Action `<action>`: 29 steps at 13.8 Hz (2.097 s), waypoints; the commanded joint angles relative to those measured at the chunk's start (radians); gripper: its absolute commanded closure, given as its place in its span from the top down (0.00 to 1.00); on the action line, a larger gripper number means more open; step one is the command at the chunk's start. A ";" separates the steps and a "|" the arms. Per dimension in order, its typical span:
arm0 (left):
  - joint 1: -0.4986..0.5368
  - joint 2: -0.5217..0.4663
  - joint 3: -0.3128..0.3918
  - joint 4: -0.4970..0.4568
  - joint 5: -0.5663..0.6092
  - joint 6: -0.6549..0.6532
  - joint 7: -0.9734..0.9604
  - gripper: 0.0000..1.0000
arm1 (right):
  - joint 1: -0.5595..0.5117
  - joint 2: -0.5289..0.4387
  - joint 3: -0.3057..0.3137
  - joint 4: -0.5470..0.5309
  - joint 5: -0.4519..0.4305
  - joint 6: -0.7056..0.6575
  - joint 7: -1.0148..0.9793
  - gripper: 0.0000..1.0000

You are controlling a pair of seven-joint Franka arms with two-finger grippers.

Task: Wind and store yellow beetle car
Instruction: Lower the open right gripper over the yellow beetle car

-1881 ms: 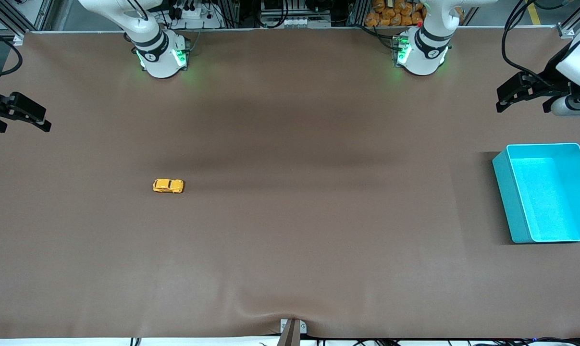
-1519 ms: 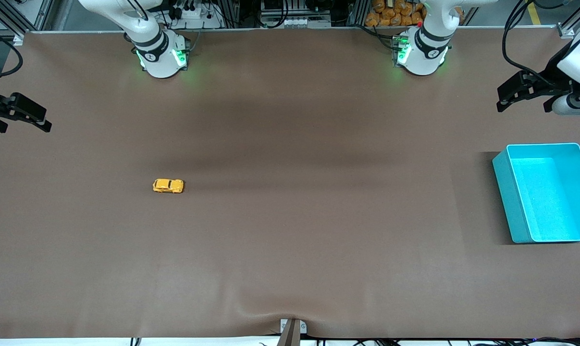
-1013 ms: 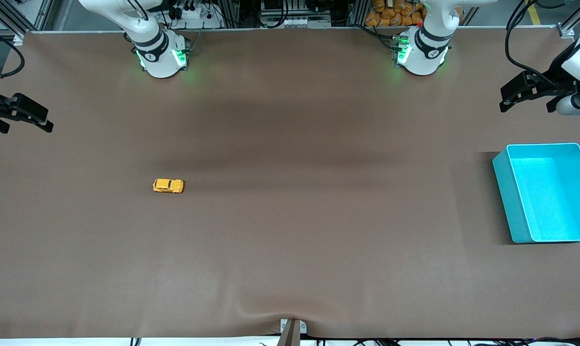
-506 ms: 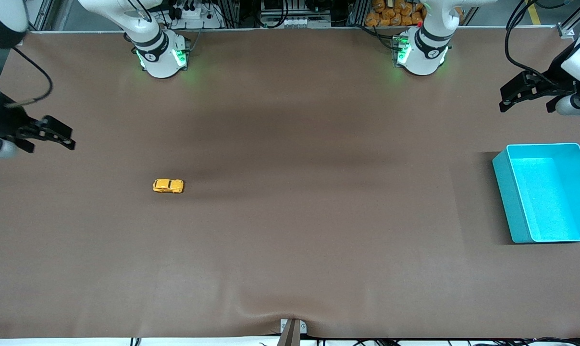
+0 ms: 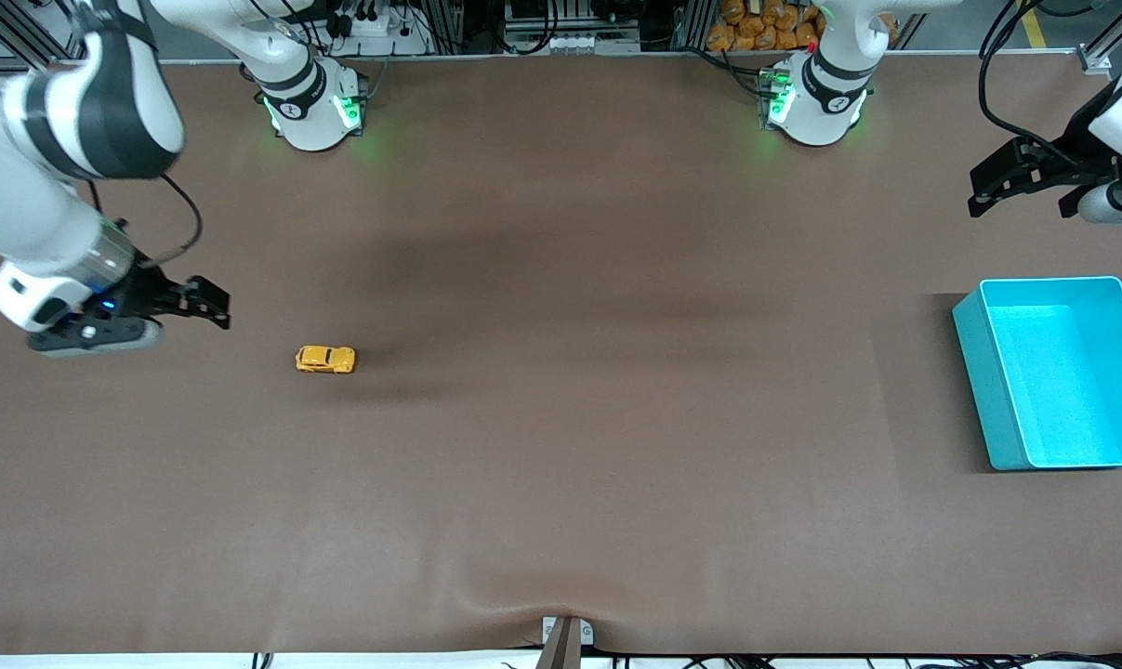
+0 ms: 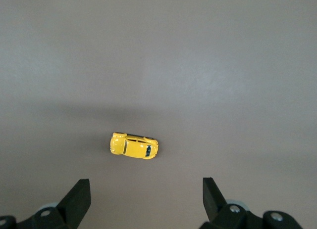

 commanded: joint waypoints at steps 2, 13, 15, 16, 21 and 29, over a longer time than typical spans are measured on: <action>0.005 -0.005 -0.001 0.012 -0.005 -0.009 0.010 1.00 | 0.042 0.072 -0.009 -0.011 0.001 0.029 -0.011 1.00; 0.008 -0.002 0.001 0.023 -0.002 -0.007 0.010 1.00 | 0.082 0.147 -0.011 -0.295 -0.073 0.507 -0.299 1.00; 0.007 0.000 0.001 0.022 -0.002 -0.009 0.010 1.00 | 0.079 0.182 -0.009 -0.296 -0.075 0.521 -0.510 1.00; 0.007 0.000 0.001 0.022 -0.002 -0.007 0.010 1.00 | 0.079 0.196 -0.009 -0.301 -0.073 0.534 -0.656 1.00; 0.007 0.000 0.001 0.022 -0.002 -0.009 0.010 1.00 | 0.121 0.227 -0.008 -0.301 -0.073 0.523 -0.902 0.87; 0.010 0.000 0.002 0.022 0.000 -0.007 0.010 1.00 | 0.148 0.310 -0.006 -0.262 -0.072 0.534 -1.145 0.71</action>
